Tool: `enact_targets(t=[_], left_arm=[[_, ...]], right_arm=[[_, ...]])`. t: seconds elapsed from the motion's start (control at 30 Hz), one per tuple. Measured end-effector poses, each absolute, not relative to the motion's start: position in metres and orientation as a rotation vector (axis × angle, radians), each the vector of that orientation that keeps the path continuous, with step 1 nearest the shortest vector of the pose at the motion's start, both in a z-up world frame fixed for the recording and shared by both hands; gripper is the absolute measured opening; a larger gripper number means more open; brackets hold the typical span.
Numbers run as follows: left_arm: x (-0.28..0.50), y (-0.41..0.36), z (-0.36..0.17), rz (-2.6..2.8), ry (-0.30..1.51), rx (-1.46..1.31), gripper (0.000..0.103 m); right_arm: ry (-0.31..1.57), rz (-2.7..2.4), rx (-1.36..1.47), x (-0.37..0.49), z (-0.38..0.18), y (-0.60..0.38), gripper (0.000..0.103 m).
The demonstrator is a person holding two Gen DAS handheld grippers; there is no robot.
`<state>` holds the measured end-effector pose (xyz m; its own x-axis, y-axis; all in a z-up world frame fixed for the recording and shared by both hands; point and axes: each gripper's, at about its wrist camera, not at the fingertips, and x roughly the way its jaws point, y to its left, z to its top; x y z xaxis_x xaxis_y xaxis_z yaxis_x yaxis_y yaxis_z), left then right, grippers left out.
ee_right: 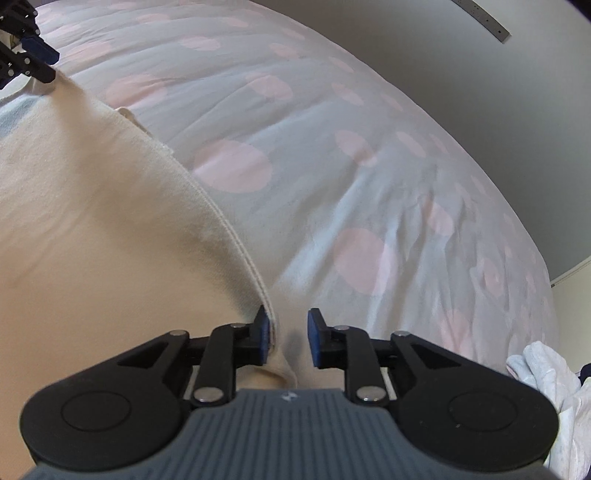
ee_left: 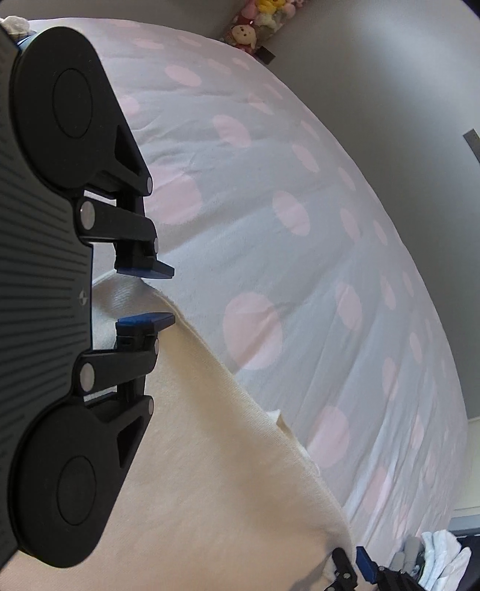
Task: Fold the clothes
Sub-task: 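Lift the hem with both grippers and fold it over toward the collar, then lower the folded hem onto the sweater and open both grippers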
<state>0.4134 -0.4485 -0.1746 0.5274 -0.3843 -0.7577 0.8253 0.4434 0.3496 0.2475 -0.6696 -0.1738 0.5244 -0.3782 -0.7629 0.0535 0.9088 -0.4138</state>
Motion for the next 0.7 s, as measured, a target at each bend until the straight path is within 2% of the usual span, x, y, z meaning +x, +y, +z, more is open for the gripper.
enact_targets(t=[0.07,0.13,0.23,0.3,0.43,0.7], left_arm=[[0.412,-0.438,-0.163,-0.806,0.658,0.746,0.022],[0.409,-0.425,-0.151,-0.795,0.669,0.705,0.030],[0.400,-0.403,-0.133,-0.780,0.690,0.650,0.033],[0.390,-0.387,-0.123,-0.766,0.704,0.615,0.040],[0.364,-0.353,-0.108,-0.757,0.747,0.535,0.042],[0.308,-0.291,-0.117,-0.713,0.837,0.264,0.052]], right_arm=[[0.977,-0.286,-0.339,0.241,-0.164,-0.670,0.035],[0.968,-0.305,-0.315,0.234,-0.154,-0.671,0.039],[0.966,-0.340,-0.306,0.215,-0.138,-0.667,0.044],[0.962,-0.356,-0.293,0.202,-0.128,-0.666,0.045],[0.947,-0.374,-0.157,0.160,-0.113,-0.662,0.045],[0.858,-0.394,0.120,0.073,-0.132,-0.627,0.045]])
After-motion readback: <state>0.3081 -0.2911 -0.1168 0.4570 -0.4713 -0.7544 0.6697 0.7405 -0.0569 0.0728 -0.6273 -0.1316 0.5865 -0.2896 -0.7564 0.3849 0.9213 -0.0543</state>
